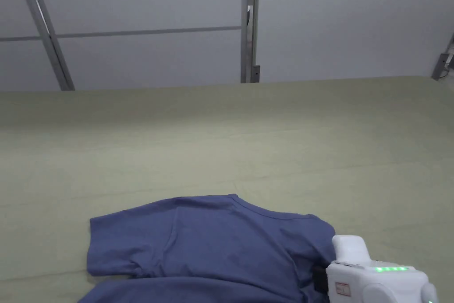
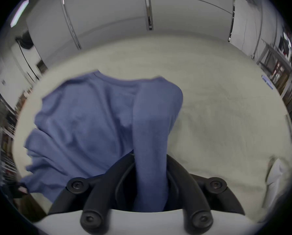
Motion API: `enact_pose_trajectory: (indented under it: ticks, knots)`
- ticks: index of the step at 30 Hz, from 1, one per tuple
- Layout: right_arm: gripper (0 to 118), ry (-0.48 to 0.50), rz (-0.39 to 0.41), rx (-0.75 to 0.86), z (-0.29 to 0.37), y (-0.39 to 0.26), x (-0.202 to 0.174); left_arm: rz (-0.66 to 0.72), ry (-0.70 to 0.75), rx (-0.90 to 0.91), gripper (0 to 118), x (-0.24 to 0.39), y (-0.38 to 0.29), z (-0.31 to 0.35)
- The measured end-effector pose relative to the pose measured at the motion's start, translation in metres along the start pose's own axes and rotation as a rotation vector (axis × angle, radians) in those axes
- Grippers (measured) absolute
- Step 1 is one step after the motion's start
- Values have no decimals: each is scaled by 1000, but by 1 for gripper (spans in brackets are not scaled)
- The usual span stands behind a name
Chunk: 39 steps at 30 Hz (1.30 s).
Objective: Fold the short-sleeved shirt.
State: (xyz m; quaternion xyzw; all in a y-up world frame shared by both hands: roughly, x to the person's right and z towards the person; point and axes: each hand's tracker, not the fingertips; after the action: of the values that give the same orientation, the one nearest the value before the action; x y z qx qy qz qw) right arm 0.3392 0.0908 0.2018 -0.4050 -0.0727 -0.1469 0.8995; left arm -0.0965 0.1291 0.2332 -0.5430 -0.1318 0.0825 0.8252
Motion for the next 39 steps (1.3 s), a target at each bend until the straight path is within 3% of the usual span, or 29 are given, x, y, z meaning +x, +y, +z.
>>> enact_pose_trajectory:
  ticks: [5, 11, 16, 22, 26, 36, 39]
  knots:
    - [11, 139, -143, 253, 74, 17, -6, 36, -104, 220, 5, -6, 13, 55]
    - [11, 246, -78, 541, 196, 56, -58, 4, -165, 537, 5, -12, 44, 146]
    - [11, 308, -69, 703, 283, 87, -89, -61, -166, 756, 5, -10, 83, 218]
    - [11, 263, -32, 815, 337, 140, -95, -88, -216, 910, 5, 3, 149, 285]
    - [11, 227, -23, 849, 338, 179, -95, -119, -226, 946, 5, 25, 200, 306]
    - [11, 83, 106, 930, 298, 287, -116, -151, -146, 1050, 5, 71, 343, 292]
    - [11, 66, 110, 953, 279, 312, -119, -121, -149, 1080, 5, 75, 378, 277]
